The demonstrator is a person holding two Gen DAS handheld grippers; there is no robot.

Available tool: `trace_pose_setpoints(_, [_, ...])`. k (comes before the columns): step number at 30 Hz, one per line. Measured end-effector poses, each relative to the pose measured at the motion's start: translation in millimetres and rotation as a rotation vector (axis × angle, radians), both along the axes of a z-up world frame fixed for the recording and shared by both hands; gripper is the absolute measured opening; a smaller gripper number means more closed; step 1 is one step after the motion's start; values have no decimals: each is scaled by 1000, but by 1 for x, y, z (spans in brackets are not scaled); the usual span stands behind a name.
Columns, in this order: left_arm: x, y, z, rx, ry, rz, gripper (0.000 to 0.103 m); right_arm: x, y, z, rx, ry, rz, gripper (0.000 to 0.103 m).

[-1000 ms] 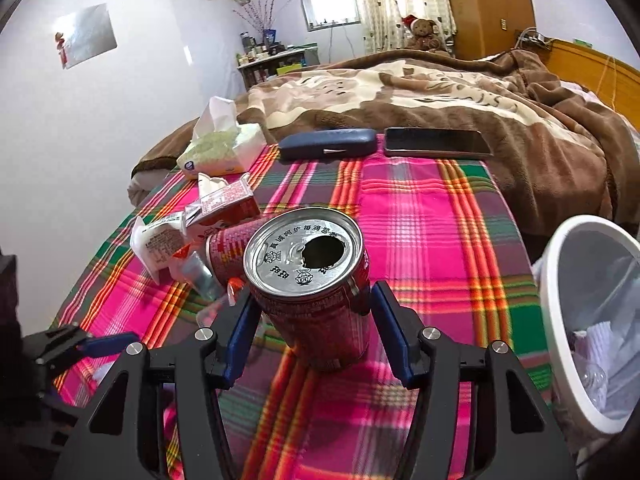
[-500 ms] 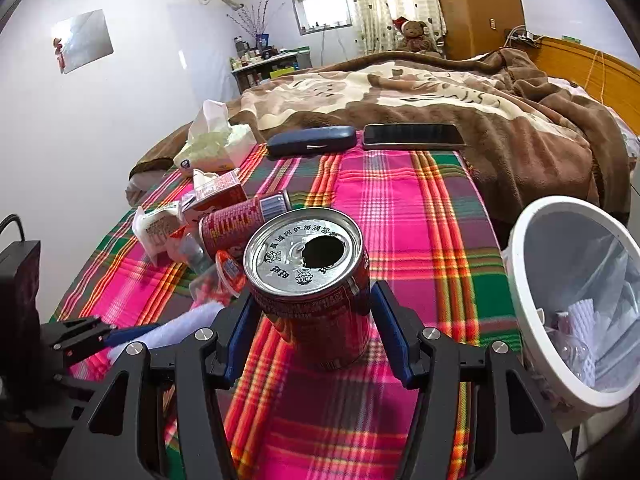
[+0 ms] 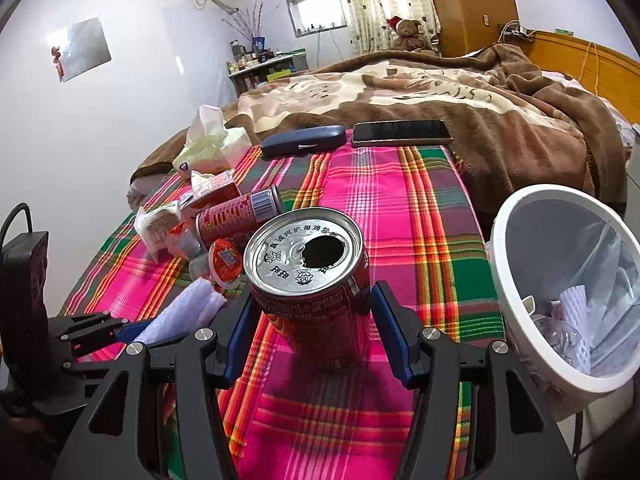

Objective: Collect trash
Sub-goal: 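Carry foam net and red can over the white bin and open both tools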

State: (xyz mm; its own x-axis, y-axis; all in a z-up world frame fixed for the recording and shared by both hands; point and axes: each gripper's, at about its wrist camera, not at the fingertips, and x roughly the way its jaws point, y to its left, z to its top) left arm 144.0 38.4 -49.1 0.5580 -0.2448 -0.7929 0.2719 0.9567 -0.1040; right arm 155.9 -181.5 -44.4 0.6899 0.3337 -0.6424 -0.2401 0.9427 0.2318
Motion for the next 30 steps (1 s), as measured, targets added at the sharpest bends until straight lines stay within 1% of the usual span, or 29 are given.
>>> trace_pose_setpoints(7, [-8, -12, 17, -36, -44, 25, 30, -6, -14, 4, 18, -12, -19, 57])
trace_pose_setpoints(11, [-10, -25, 29, -37, -64, 10, 30, -8, -21, 7, 22, -20, -32, 57])
trace_pose_setpoints(20, [-14, -53, 48, -64, -102, -21, 30, -14, -45, 16, 36, -43, -70, 57])
trace_pose_setpoints(24, [-12, -70, 57, -64, -121, -43, 30, -16, -62, 21, 37, -56, -102, 57])
trace_pose_setpoints(30, [-5, -94, 67, -84, -136, -78, 30, -17, -90, 28, 36, -74, -160, 57])
